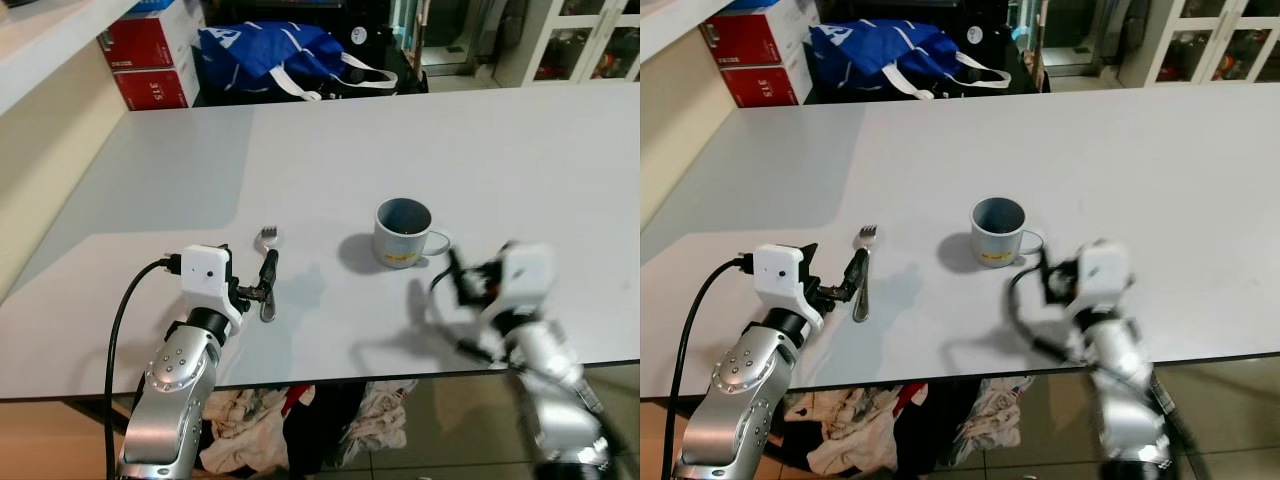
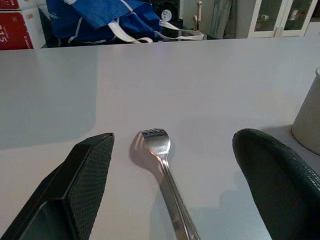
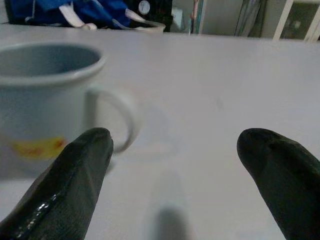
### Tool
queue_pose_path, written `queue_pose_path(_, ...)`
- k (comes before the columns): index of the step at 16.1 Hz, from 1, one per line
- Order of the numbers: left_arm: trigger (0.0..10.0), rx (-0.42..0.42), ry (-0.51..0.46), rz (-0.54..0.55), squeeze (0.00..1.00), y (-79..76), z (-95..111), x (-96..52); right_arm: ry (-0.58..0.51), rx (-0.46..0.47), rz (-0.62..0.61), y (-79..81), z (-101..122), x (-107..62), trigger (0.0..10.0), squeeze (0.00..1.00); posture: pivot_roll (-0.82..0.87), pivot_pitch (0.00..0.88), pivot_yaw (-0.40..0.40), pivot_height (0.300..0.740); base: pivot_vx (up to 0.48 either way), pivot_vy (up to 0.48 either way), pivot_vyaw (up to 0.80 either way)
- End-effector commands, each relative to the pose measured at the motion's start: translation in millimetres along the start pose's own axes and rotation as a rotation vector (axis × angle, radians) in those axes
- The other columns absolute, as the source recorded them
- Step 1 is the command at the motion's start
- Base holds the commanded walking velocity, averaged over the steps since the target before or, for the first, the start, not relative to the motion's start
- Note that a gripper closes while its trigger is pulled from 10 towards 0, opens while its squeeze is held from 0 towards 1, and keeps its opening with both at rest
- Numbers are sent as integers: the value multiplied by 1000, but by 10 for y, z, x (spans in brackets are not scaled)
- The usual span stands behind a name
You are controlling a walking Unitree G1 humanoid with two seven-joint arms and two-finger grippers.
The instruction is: Setting the table
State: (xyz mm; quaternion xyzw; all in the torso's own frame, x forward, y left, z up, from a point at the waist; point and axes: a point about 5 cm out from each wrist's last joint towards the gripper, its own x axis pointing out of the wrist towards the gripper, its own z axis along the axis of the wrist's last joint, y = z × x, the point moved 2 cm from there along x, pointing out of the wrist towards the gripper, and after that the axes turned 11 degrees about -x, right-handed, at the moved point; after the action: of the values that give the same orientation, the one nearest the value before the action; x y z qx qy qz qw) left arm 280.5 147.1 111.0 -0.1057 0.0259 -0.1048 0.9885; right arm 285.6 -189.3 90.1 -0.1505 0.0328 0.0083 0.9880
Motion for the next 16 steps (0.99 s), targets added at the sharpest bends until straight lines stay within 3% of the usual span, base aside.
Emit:
queue_pose_path(1,10000,11,18,25,0,63,-20,2,-35,-13,-22,-13,72,-11,10000,0,-121,0,93,731,0,0,0)
queue_pose_path(3,10000,11,19,38,0,87,-28,-26,-25,-20,-32,18,10,-50,10000,0,-111,0,82,731,0,0,0)
queue_pose_path(6,10000,-56,56,101,0,55,-195,-215,-17,-32,-3,70,-46,-34,10000,0,-104,0,64,731,0,0,0)
queue_pose_path(11,10000,-62,14,138,0,72,-117,-111,-12,-1,28,164,-62,84,10000,0,-91,0,54,731,-59,0,0)
queue_pose_path(16,10000,-64,13,132,0,66,-81,-40,-13,12,30,200,-100,72,10000,0,-100,0,63,731,-271,385,0)
